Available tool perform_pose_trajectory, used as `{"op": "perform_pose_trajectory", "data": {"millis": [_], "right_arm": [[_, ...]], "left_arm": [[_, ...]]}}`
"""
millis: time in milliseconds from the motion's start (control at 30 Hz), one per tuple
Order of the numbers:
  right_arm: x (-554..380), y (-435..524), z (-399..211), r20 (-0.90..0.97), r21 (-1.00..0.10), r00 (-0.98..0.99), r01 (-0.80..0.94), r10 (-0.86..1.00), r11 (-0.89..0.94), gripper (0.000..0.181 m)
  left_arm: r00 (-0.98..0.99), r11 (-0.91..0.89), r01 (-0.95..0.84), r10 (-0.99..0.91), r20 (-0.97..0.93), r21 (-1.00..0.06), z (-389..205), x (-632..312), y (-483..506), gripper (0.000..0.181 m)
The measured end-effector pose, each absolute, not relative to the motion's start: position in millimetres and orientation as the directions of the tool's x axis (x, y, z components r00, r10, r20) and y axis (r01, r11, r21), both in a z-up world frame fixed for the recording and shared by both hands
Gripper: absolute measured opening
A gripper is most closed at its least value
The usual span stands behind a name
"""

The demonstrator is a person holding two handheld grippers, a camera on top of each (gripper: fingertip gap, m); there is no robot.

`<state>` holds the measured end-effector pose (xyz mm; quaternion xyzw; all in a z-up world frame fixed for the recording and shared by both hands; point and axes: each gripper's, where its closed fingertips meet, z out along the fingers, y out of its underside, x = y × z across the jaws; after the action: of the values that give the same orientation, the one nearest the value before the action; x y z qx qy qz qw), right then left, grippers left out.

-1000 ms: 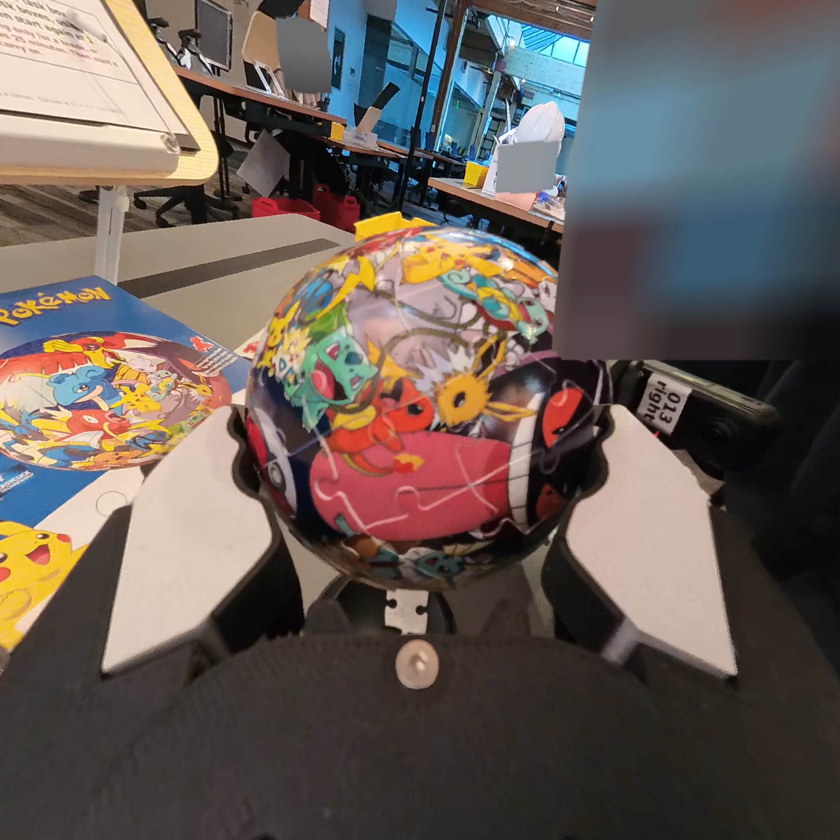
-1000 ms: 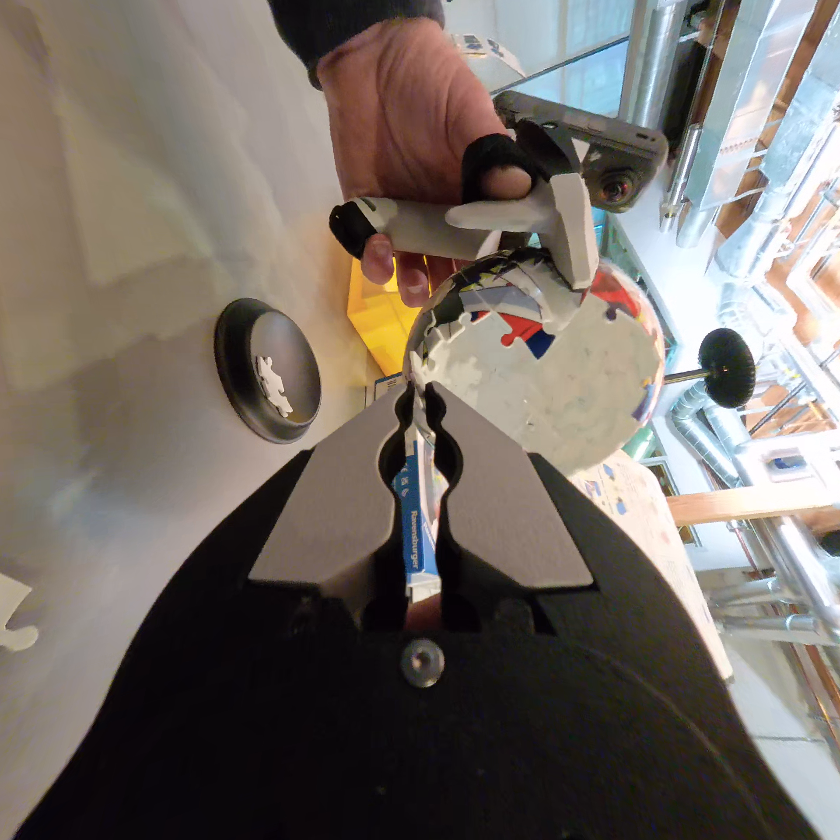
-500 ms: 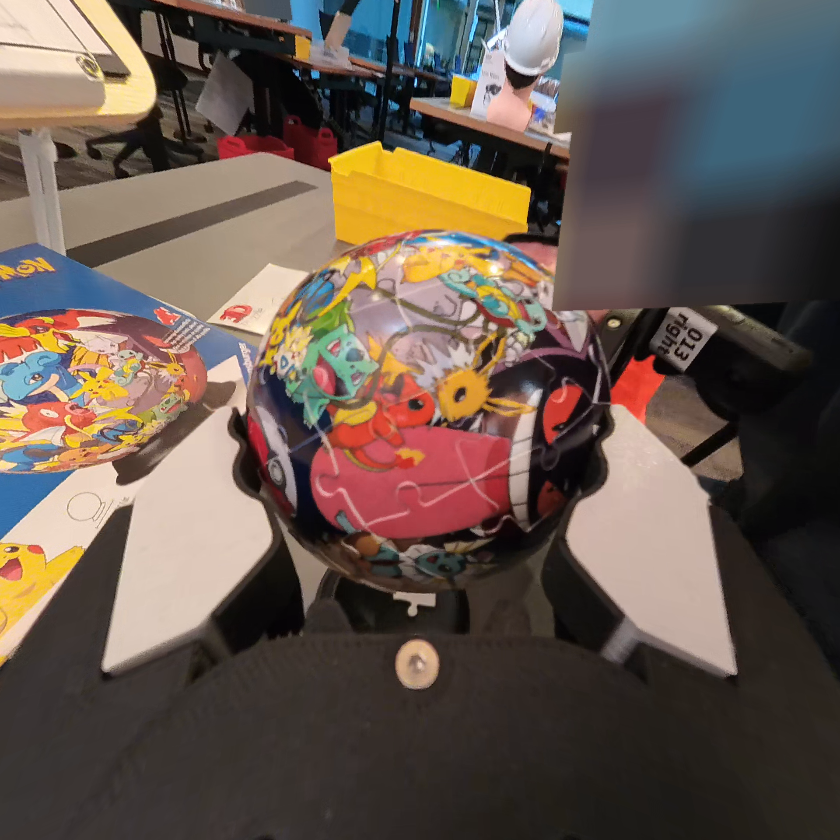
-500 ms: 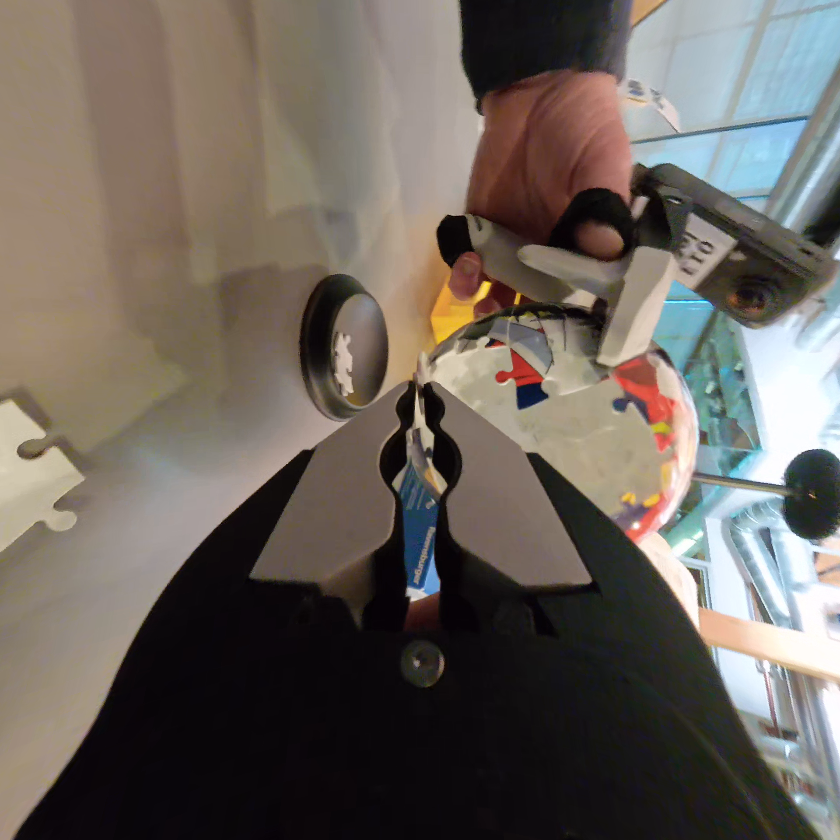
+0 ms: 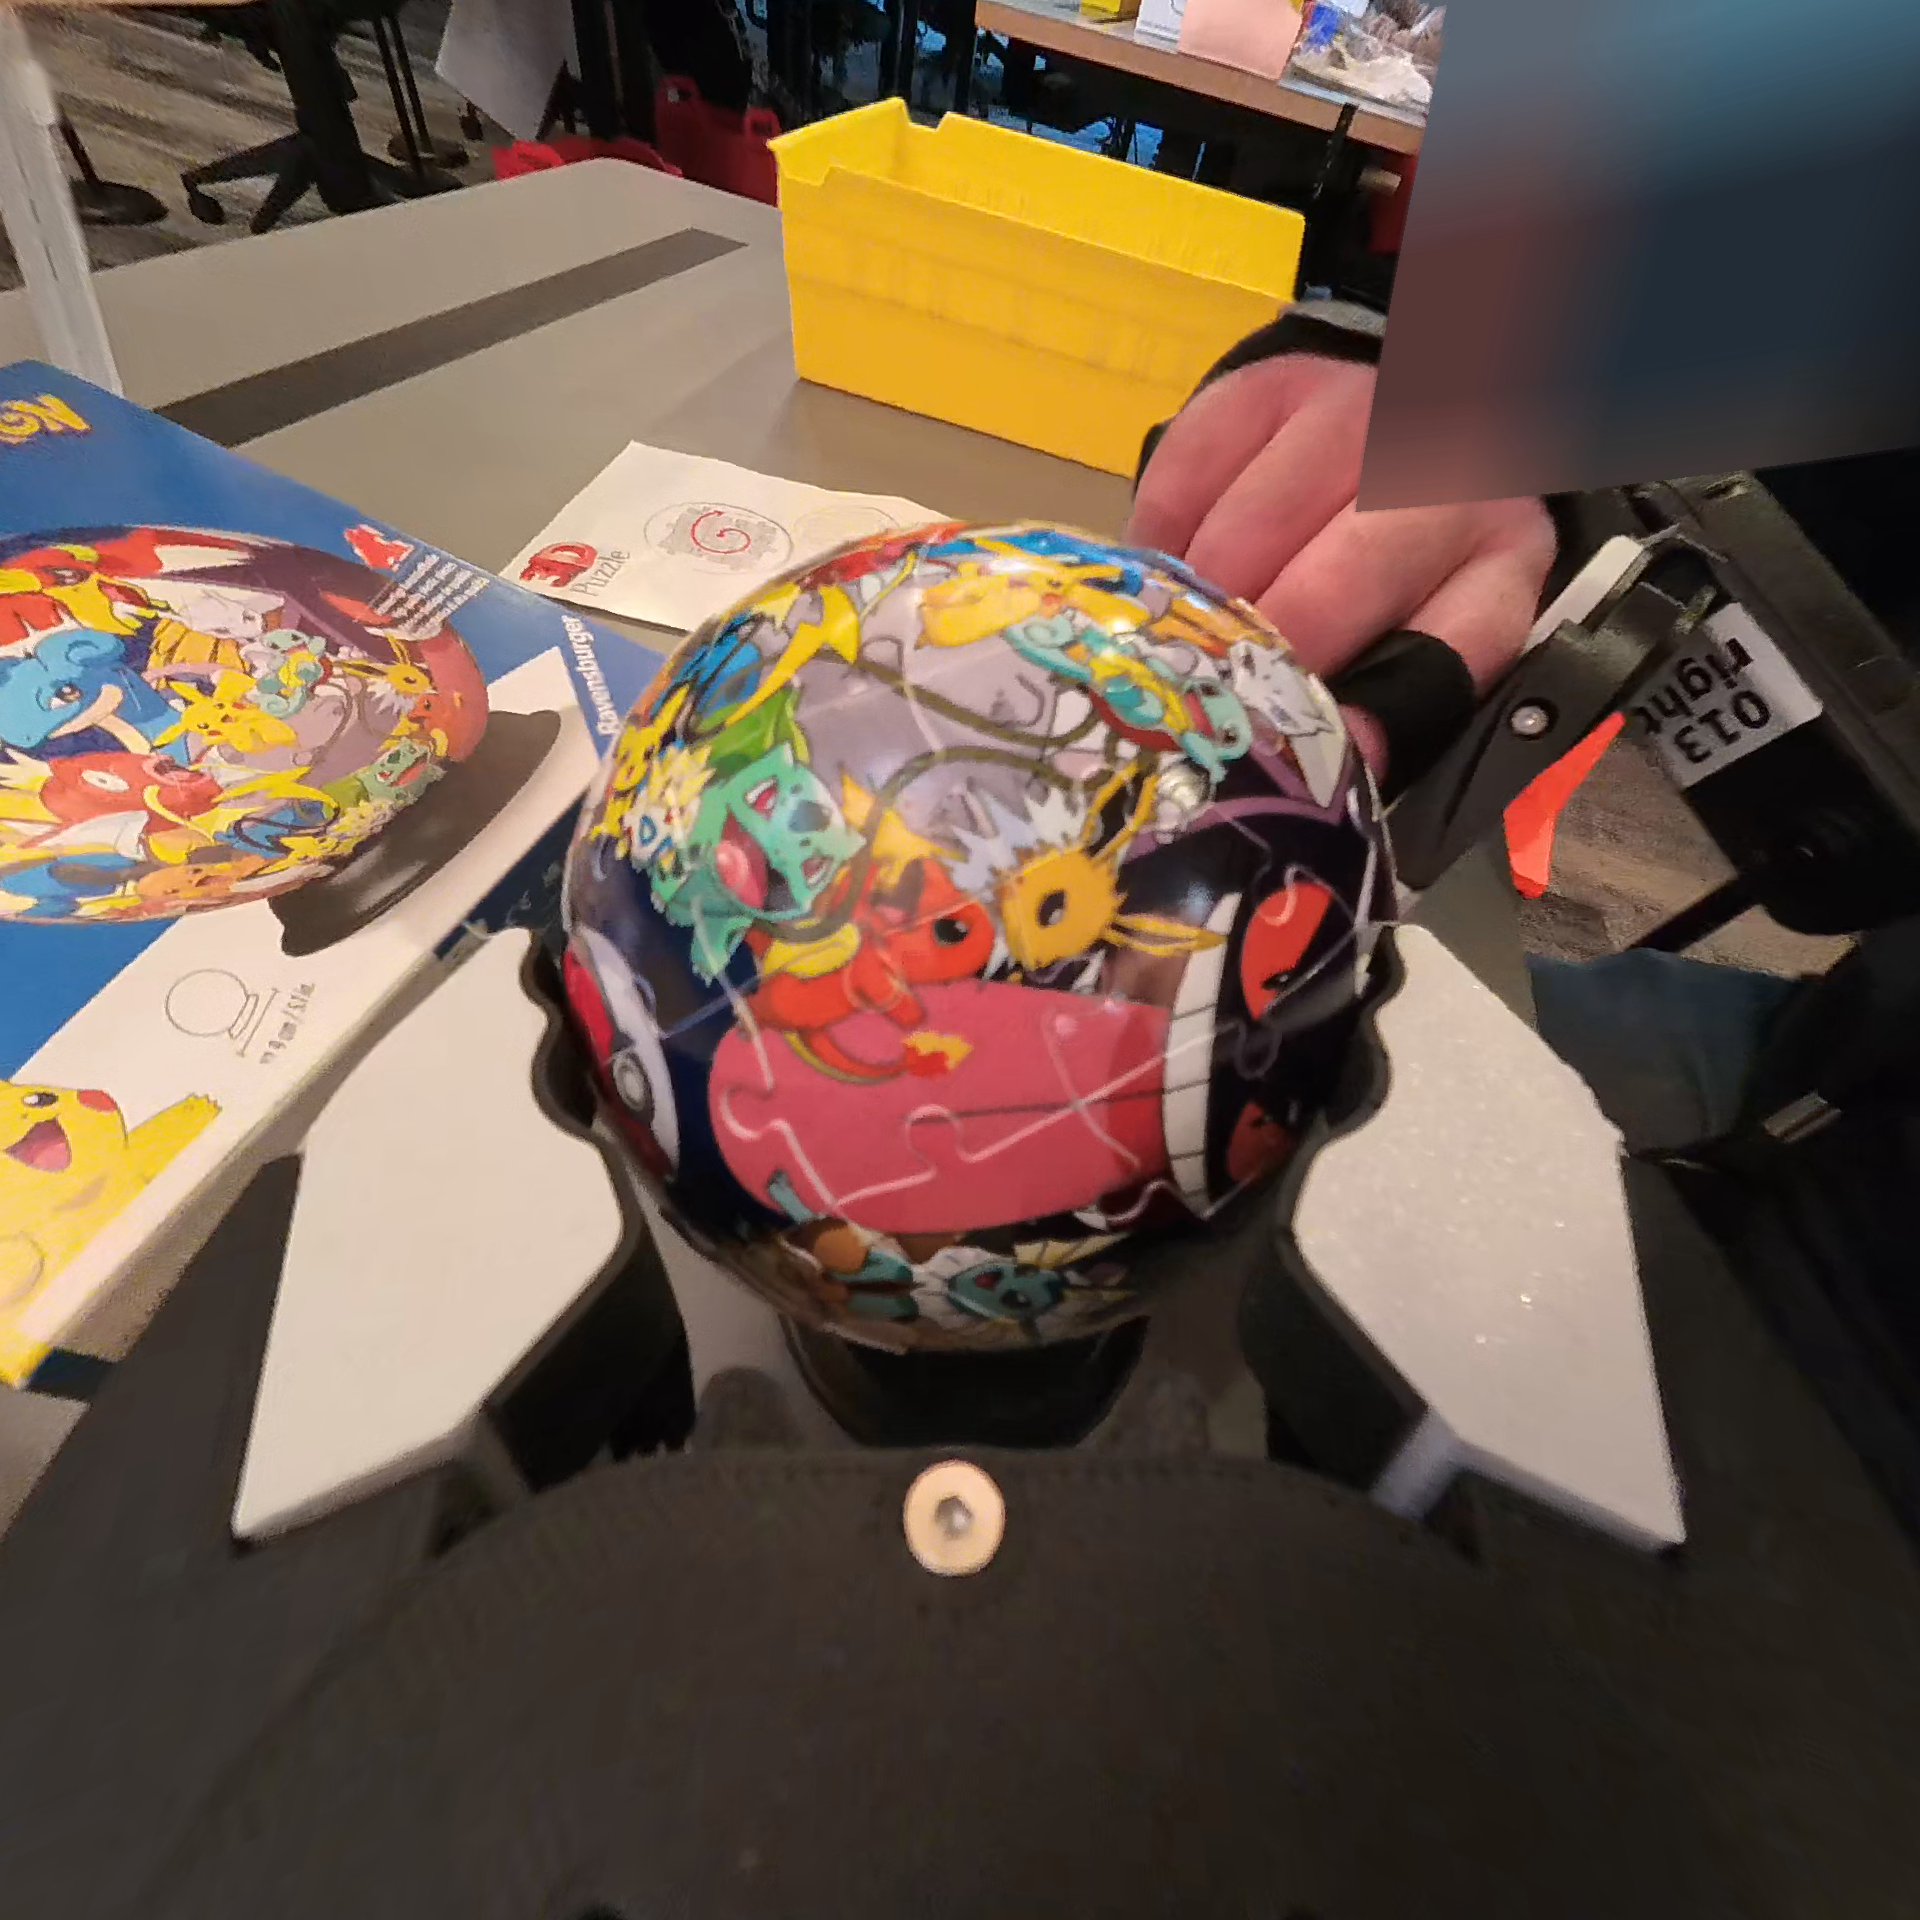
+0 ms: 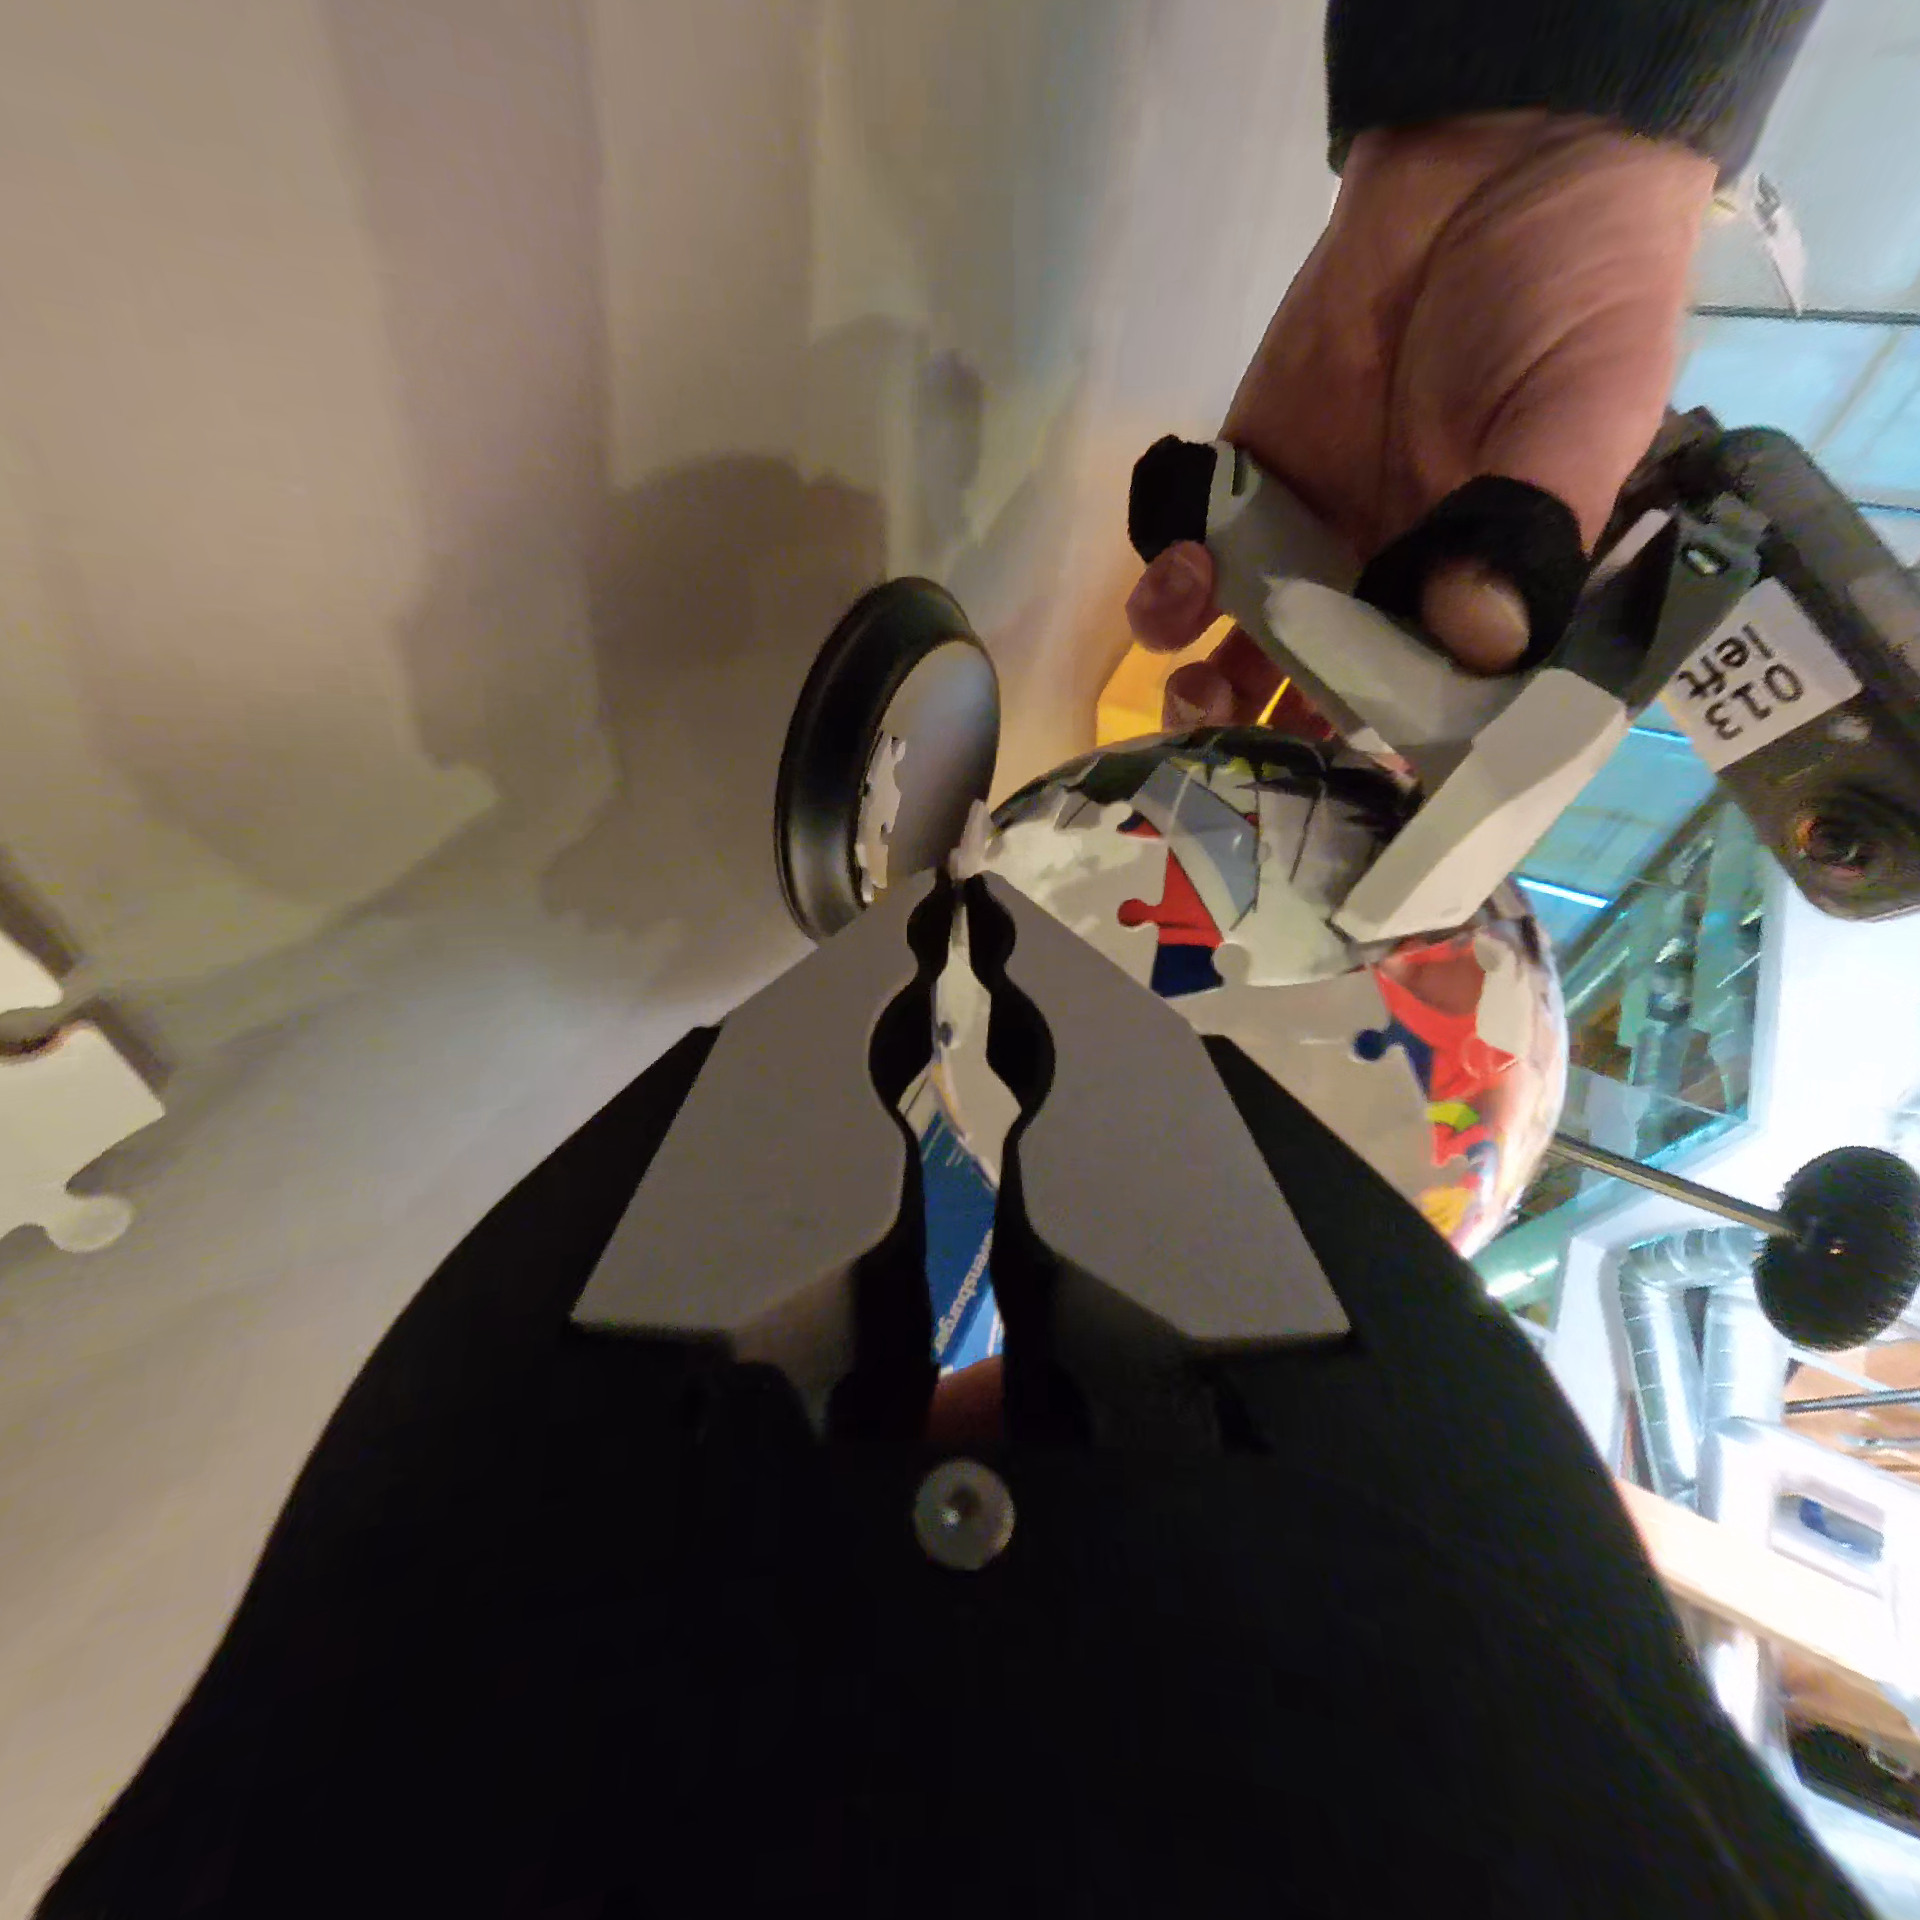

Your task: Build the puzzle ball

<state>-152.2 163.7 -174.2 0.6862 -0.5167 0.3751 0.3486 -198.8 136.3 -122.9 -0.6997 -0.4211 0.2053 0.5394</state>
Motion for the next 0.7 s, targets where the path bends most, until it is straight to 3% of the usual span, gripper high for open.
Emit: {"op": "perform_pose_trajectory", "data": {"millis": [100, 567, 700], "right_arm": [[-149, 163, -178, 0.862, 0.13, 0.22, -0.967, -0.457, -0.221, 0.0], [-157, 160, -181, 0.892, 0.04, 0.068, -0.997, -0.447, -0.072, 0.0], [-151, 158, -182, 0.912, 0.068, 0.088, -0.996, -0.4, -0.066, 0.0]], "left_arm": [[0.554, -0.048, 0.359, 0.815, 0.171, -0.932, -122, -199, 132, 0.137], [0.523, -0.004, 0.364, 0.828, 0.201, -0.931, -128, -200, 124, 0.137], [0.505, 0.012, 0.375, 0.836, 0.215, -0.927, -129, -199, 119, 0.137]]}}
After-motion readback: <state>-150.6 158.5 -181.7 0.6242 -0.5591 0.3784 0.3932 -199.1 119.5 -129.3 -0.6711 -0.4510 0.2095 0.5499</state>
